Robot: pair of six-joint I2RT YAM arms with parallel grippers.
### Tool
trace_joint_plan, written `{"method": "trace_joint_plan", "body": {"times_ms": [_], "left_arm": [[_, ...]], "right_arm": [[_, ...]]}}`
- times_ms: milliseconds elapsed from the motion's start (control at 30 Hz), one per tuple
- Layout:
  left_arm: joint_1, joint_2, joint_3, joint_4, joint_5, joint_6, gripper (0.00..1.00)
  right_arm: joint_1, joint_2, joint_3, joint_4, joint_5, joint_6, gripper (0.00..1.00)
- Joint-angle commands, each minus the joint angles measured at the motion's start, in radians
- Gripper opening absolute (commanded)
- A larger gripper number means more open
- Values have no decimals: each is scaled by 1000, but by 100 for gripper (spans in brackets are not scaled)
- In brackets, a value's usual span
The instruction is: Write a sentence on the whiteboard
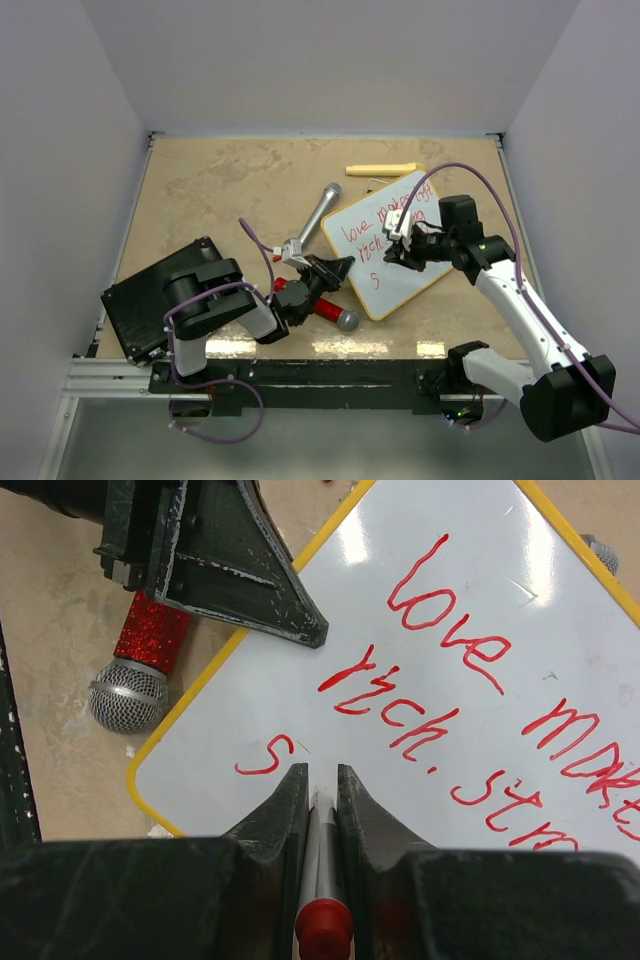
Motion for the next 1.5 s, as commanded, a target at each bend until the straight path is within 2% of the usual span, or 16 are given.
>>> {"method": "trace_joint_plan", "body": {"times_ms": [0, 1467], "left_arm": [[6, 19, -33, 168, -26, 93, 0], [6, 13, -49, 187, -21, 104, 0]], "right_arm": [[-8, -19, -8, 22, -26, 1, 0], [-26, -7, -12, 25, -49, -2, 0]]}}
